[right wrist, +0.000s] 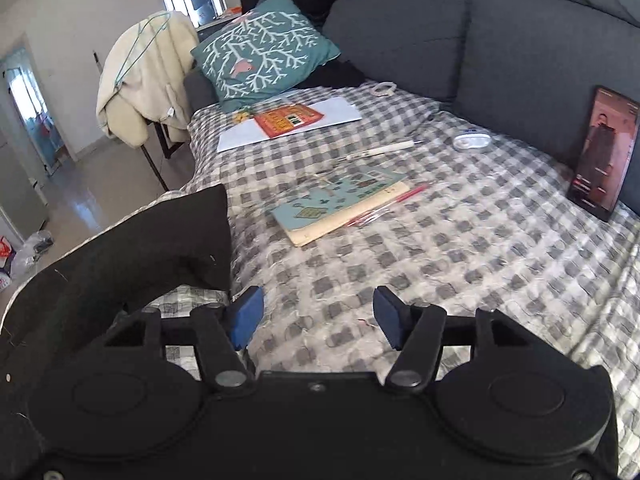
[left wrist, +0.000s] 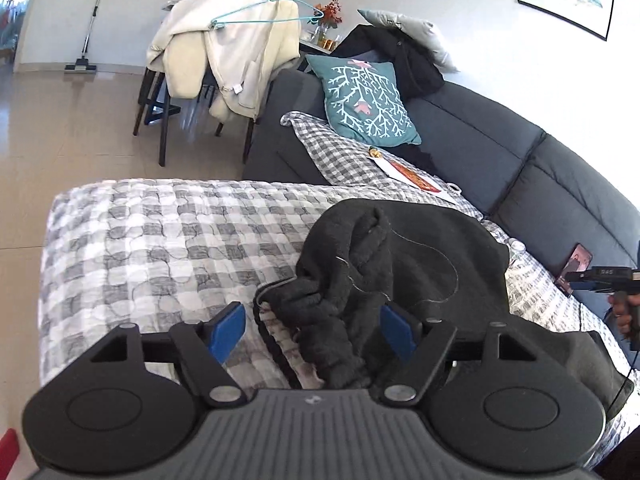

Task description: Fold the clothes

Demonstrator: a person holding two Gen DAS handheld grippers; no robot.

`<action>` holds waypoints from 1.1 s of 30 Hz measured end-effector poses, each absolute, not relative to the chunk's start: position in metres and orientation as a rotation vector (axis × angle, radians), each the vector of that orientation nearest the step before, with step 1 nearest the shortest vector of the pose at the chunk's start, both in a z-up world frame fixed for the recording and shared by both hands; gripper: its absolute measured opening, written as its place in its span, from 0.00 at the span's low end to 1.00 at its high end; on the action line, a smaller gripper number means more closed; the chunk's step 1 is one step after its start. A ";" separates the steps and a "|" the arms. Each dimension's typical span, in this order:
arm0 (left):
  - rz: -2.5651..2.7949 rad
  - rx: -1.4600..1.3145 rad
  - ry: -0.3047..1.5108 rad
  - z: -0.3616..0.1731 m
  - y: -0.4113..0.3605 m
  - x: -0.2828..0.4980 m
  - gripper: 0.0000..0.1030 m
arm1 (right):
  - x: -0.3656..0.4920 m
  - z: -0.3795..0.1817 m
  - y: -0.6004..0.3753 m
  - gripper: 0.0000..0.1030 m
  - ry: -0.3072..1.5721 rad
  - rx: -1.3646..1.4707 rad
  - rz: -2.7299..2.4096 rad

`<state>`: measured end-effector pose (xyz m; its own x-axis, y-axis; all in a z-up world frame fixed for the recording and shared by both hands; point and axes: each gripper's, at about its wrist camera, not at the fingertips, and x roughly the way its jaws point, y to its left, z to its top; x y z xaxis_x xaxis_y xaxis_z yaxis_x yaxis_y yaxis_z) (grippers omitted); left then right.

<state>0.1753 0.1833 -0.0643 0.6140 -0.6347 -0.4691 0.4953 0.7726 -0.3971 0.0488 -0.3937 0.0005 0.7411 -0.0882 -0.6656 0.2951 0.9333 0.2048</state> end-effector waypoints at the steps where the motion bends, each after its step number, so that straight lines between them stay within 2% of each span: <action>1: -0.670 -0.261 0.633 -0.069 0.185 0.181 0.72 | 0.059 -0.003 -0.389 0.61 0.719 0.299 -0.204; 3: -0.698 -0.299 0.651 -0.078 0.184 0.193 0.72 | 0.080 -0.012 -0.381 0.62 0.742 0.287 -0.184; 5: -0.729 -0.329 0.680 -0.087 0.182 0.205 0.67 | 0.101 -0.022 -0.367 0.63 0.776 0.278 -0.157; 7: -0.737 -0.322 0.684 -0.091 0.176 0.210 0.51 | 0.122 -0.034 -0.360 0.63 0.811 0.275 -0.129; 8: -0.733 -0.325 0.686 -0.092 0.177 0.211 0.47 | 0.133 -0.040 -0.356 0.63 0.828 0.275 -0.115; 10: -0.724 -0.351 0.680 -0.093 0.179 0.211 0.33 | 0.151 -0.051 -0.353 0.63 0.849 0.325 -0.086; 13: -0.643 -0.396 0.606 -0.085 0.184 0.204 0.26 | 0.173 -0.064 -0.351 0.63 0.862 0.441 -0.026; 22: -0.535 -0.390 0.479 -0.036 0.194 0.191 0.24 | 0.192 -0.083 -0.323 0.63 0.805 0.688 0.035; 27: -0.492 -0.326 0.526 -0.026 0.196 0.192 0.24 | 0.204 -0.085 -0.303 0.65 0.752 0.669 -0.003; 28: -0.477 -0.322 0.553 -0.032 0.195 0.194 0.24 | 0.205 -0.085 -0.299 0.61 0.738 0.647 -0.010; 30: -0.427 -0.327 0.638 -0.055 0.192 0.201 0.25 | 0.206 -0.085 -0.293 0.35 0.702 0.613 0.001; 31: -0.408 -0.333 0.672 -0.066 0.192 0.203 0.25 | 0.205 -0.083 -0.293 0.25 0.693 0.602 0.004; 33: -0.396 -0.362 0.672 -0.074 0.194 0.200 0.26 | 0.204 -0.078 -0.292 0.18 0.686 0.557 0.008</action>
<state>0.2003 0.1935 -0.0744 0.7138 -0.4636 -0.5249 0.2349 0.8646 -0.4442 0.2042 -0.2917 -0.0781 0.7796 0.1856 -0.5982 0.1721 0.8549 0.4894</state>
